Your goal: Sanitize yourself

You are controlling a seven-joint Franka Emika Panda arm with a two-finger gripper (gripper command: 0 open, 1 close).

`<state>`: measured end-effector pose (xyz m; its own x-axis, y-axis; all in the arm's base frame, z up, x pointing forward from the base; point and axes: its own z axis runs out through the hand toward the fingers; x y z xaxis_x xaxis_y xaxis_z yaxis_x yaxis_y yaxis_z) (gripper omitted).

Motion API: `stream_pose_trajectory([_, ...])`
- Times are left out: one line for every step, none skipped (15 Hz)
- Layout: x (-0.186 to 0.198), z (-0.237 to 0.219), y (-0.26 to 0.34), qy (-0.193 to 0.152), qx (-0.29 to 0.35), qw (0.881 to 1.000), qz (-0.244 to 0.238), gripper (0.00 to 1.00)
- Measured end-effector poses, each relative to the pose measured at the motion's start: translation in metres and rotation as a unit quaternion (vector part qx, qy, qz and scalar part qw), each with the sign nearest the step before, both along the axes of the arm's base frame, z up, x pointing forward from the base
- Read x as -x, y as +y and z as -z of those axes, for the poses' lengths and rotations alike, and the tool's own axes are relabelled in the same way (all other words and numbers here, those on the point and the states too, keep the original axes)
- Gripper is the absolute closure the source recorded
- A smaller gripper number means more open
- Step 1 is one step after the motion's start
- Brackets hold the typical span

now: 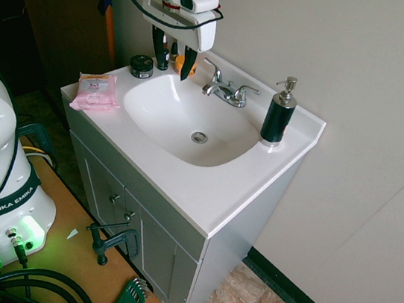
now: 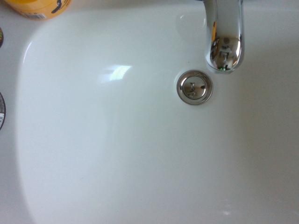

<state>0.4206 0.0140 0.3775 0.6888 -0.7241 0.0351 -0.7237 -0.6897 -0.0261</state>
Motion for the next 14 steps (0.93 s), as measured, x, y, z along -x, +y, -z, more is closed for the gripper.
stream_pose_trajectory([0.000, 0.000, 0.000, 0.001, -0.002, 1.000, 0.002, 0.00])
stream_pose_trajectory([-0.001, 0.000, 0.000, 0.000, -0.006, 1.000, 0.006, 0.00])
stream_pose_trajectory([-0.008, -0.006, -0.002, -0.007, -0.008, 1.000, 0.010, 0.00])
stream_pose_trajectory([-0.019, -0.018, -0.009, -0.016, -0.010, 1.000, 0.018, 0.00])
stream_pose_trajectory([-0.033, -0.032, -0.019, -0.023, -0.013, 0.999, 0.029, 0.00])
stream_pose_trajectory([-0.049, -0.047, -0.033, -0.031, -0.016, 0.998, 0.043, 1.00])
stream_pose_trajectory([-0.066, -0.063, -0.050, -0.039, -0.019, 0.997, 0.058, 1.00])
stream_pose_trajectory([-0.081, -0.074, -0.065, -0.042, -0.023, 0.996, 0.072, 1.00])
stream_pose_trajectory([-0.094, -0.081, -0.080, -0.043, -0.027, 0.995, 0.086, 1.00])
stream_pose_trajectory([-0.104, -0.086, -0.095, -0.045, -0.030, 0.994, 0.099, 1.00])
stream_pose_trajectory([-0.112, -0.088, -0.107, -0.046, -0.032, 0.992, 0.109, 1.00])
stream_pose_trajectory([-0.117, -0.089, -0.119, -0.046, -0.034, 0.991, 0.119, 1.00])
stream_pose_trajectory([-0.121, -0.089, -0.130, -0.046, -0.035, 0.990, 0.129, 1.00])
stream_pose_trajectory([-0.124, -0.089, -0.140, -0.047, -0.037, 0.989, 0.137, 1.00])
